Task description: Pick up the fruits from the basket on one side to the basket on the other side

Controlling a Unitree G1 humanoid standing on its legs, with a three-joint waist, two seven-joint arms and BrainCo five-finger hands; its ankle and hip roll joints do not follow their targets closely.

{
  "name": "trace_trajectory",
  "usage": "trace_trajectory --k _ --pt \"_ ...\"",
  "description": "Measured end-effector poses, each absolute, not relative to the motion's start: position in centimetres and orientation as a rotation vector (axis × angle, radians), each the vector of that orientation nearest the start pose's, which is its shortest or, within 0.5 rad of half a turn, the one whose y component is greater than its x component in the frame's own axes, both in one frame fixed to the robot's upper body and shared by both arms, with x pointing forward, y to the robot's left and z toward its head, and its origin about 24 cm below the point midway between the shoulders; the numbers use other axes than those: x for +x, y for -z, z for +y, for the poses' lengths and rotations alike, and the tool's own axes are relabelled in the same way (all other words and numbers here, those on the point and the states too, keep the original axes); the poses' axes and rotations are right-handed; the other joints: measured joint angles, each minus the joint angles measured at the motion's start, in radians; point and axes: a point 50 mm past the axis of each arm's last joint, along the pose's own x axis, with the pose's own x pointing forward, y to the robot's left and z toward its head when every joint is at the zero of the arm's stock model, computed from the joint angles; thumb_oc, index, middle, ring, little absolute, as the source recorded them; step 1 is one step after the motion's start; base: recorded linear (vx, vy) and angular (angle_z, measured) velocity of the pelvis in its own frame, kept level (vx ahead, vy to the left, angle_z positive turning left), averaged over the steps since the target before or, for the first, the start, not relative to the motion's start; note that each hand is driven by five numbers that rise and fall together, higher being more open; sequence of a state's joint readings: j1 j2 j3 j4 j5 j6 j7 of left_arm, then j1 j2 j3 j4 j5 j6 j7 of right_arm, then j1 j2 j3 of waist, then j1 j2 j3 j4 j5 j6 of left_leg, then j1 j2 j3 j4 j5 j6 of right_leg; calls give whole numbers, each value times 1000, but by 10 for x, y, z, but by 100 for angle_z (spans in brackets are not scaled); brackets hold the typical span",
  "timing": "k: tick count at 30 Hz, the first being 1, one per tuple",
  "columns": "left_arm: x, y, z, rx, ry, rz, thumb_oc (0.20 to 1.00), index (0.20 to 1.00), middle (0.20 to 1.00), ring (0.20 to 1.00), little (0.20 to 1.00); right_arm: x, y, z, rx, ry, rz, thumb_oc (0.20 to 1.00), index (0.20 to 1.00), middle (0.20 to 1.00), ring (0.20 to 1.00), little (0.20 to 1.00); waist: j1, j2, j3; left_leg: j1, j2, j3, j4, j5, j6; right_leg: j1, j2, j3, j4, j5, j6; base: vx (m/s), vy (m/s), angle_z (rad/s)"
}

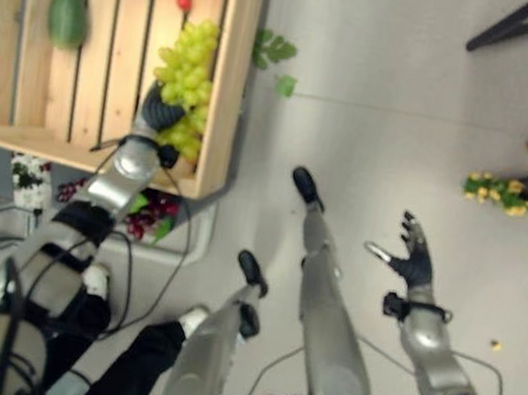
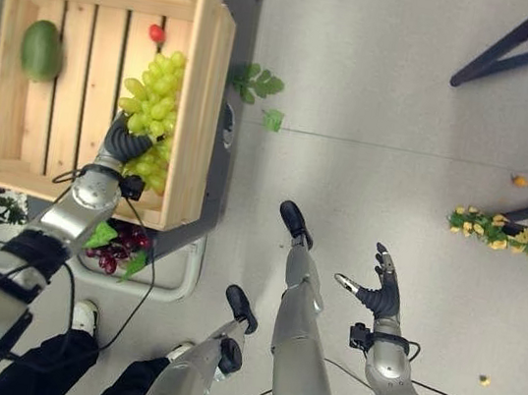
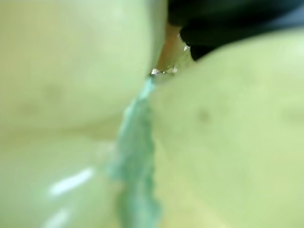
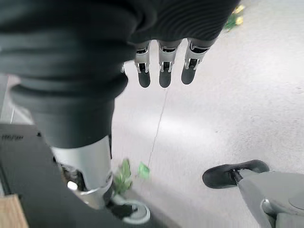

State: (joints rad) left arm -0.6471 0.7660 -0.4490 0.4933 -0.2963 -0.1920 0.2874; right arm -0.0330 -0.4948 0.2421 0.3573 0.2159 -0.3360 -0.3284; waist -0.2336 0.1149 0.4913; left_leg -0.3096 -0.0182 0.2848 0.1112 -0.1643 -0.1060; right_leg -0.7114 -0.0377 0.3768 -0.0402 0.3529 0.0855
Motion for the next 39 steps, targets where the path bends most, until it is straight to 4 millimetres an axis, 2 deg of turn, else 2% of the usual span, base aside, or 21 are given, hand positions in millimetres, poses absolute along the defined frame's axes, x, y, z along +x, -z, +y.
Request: trace_trajectory --k 3,9,13,17,19,22,25,28,33,39 --pt "346 -169 246 615 -69 -320 200 200 200 200 200 246 -12 -235 -312 152 18 1000 1000 1000 1000 1000 27 0 1 7 3 -24 13 0 0 32 -9 -23 0 -6 -7 -17 2 20" --pt "332 -199 262 720 -33 -381 200 200 200 200 200 245 -9 -234 -323 103 45 1000 1000 1000 1000 1000 35 -2 1 27 13 -74 49 -6 -3 89 -21 -69 -1 -13 -14 -12 -4 22" --pt "326 -213 267 779 4 -401 200 200 200 200 200 245 -8 -236 -342 73 61 1000 1000 1000 1000 1000 55 -2 0 49 22 -95 64 -13 -7 126 -21 -88 0 -17 -19 -23 -15 12" --pt "320 -236 263 904 63 -453 200 200 200 200 200 249 -23 -235 -423 -3 11 1000 1000 1000 1000 1000 67 -6 -3 62 32 -128 95 -23 -7 170 -21 -123 1 -22 -25 -9 -8 22" --pt "321 -249 252 987 114 -488 200 200 200 200 200 256 -39 -232 -469 -31 -46 1000 1000 1000 1000 1000 89 -10 -5 71 33 -138 112 -28 -8 189 -29 -133 5 -26 -25 2 -9 16" --pt "325 -267 236 1077 161 -547 200 200 200 200 200 266 -65 -226 -555 -88 -151 1000 1000 1000 1000 1000 88 -17 -10 87 32 -160 132 -36 -7 219 -30 -150 18 -38 -22 3 15 21" --pt "326 -284 208 1166 240 -636 200 200 200 200 200 280 -92 -213 -609 -116 -265 1000 1000 1000 1000 1000 99 -31 -42 94 29 -173 145 -39 -1 240 -37 -156 21 -44 -17 30 5 11" --pt "323 -296 186 1231 303 -709 200 200 200 200 200 289 -107 -209 -651 -127 -308 1000 1000 1000 1000 1000 114 -30 -47 135 30 -184 144 -42 2 282 -38 -170 28 -50 -18 32 6 11" --pt "321 -299 159 1287 359 -799 200 200 200 200 200 301 -129 -202 -684 -142 -361 1000 1000 1000 1000 1000 138 -22 -106 165 28 -215 138 -42 5 322 -48 -200 33 -65 -20 44 19 18" --pt "323 -288 141 1350 399 -833 200 200 200 200 200 307 -131 -195 -682 -173 -343 1000 1000 1000 1000 1000 164 -10 -190 211 12 -239 96 -32 21 361 -67 -224 33 -87 -8 53 19 13"
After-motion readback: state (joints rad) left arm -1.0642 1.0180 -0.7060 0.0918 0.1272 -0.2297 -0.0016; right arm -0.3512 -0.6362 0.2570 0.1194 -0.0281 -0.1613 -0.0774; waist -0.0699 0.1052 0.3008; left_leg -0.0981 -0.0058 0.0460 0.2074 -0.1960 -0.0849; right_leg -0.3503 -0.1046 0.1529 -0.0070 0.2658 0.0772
